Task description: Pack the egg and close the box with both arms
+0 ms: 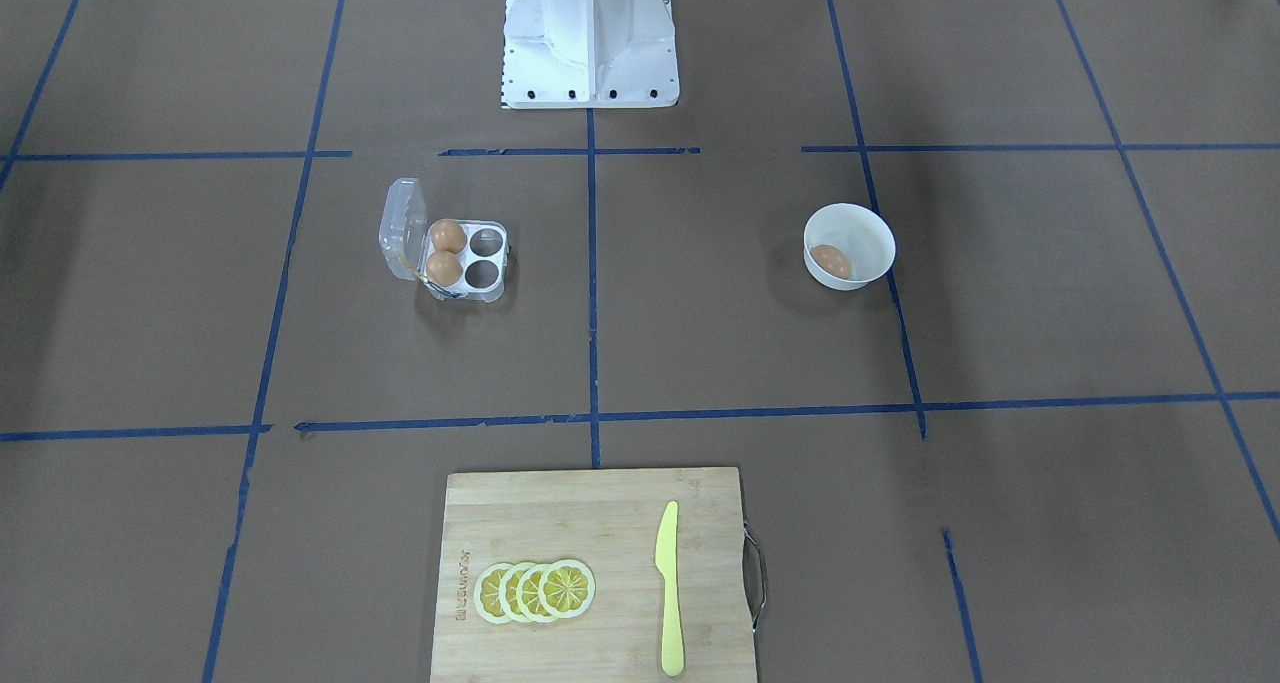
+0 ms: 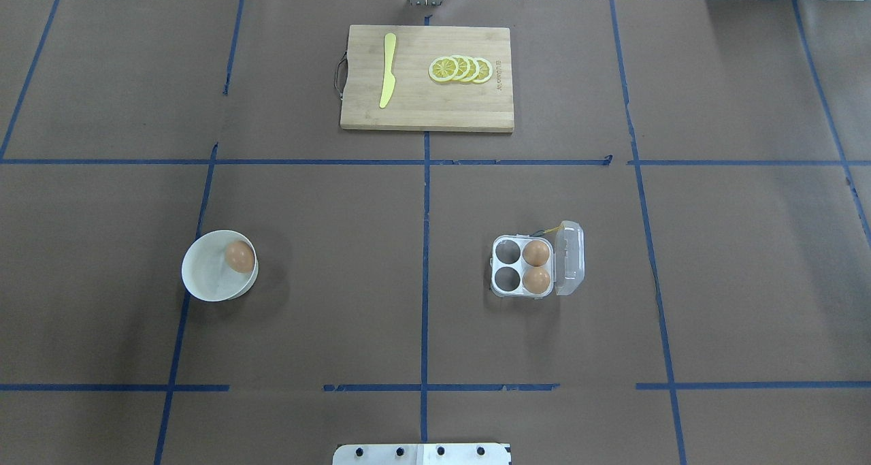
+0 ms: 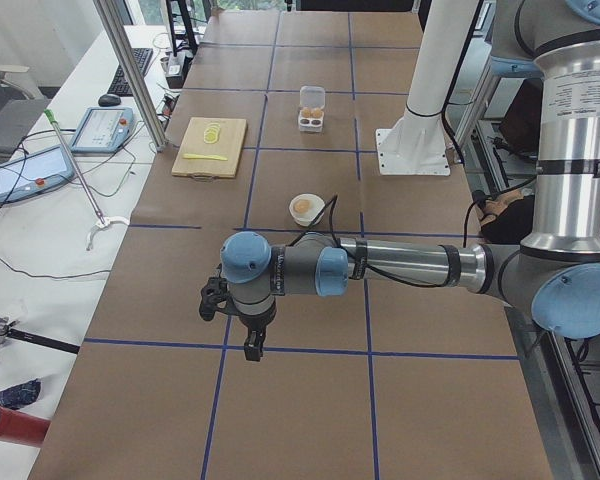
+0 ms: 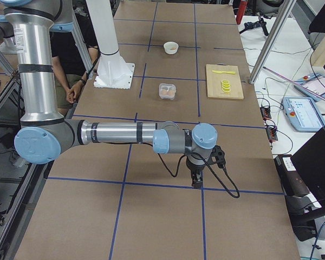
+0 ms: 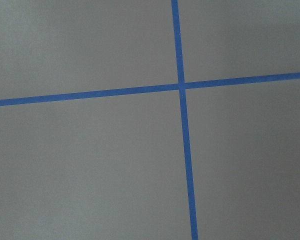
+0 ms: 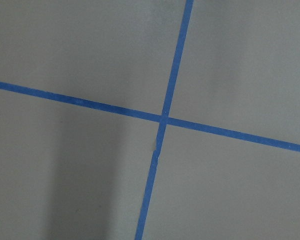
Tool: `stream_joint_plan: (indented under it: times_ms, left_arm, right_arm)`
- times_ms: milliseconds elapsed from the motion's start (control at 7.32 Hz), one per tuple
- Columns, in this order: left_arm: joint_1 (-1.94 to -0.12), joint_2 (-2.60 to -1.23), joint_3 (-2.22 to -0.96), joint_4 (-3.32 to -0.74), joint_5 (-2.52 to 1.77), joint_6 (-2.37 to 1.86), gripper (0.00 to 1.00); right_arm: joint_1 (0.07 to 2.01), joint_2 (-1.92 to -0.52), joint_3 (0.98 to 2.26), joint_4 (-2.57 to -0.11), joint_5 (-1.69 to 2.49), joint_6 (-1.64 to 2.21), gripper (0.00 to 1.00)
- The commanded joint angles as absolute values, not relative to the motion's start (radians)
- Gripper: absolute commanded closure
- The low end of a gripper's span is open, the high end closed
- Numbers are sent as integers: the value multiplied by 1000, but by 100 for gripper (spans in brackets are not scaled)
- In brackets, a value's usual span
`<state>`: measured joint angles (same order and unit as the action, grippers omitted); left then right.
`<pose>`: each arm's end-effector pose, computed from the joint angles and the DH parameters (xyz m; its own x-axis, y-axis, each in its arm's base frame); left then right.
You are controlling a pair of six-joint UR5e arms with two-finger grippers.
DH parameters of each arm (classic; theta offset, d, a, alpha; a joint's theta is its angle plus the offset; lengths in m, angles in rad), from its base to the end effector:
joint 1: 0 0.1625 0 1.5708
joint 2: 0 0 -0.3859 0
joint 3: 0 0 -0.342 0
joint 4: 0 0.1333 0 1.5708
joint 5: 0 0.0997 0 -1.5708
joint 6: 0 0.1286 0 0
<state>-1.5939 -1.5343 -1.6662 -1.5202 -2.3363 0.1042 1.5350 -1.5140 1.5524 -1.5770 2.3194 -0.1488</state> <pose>-0.0541 -0.4267 0.6199 0.7195 0.0931 -0.6883 -0.0520 0.9954 0.0803 0.0291 -0.4677 0.6256 0.7180 -0.1957 0.6680 0.1438 0.9807 0.1327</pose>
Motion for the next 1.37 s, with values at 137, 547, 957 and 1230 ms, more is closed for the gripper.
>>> stream_joint_plan:
  times_ms: [137, 547, 957, 1230]
  left_arm:
    - [-1589, -1532, -1680, -1539, -2338, 106, 0]
    - [-1589, -1532, -1690, -1540, -2336, 106, 0]
    - [-1586, -1551, -1739, -1545, -2347, 98, 0]
    - [-1575, -1560, -1733, -1603, -2347, 101, 0]
  right_arm:
    - [1534, -1514, 1552, -1577, 2319, -147, 0]
    - [1534, -1517, 1552, -1577, 2321, -147, 0]
    - [1534, -1516, 1551, -1575, 2378, -149, 0]
    - [1528, -1516, 1551, -1572, 2376, -153, 0]
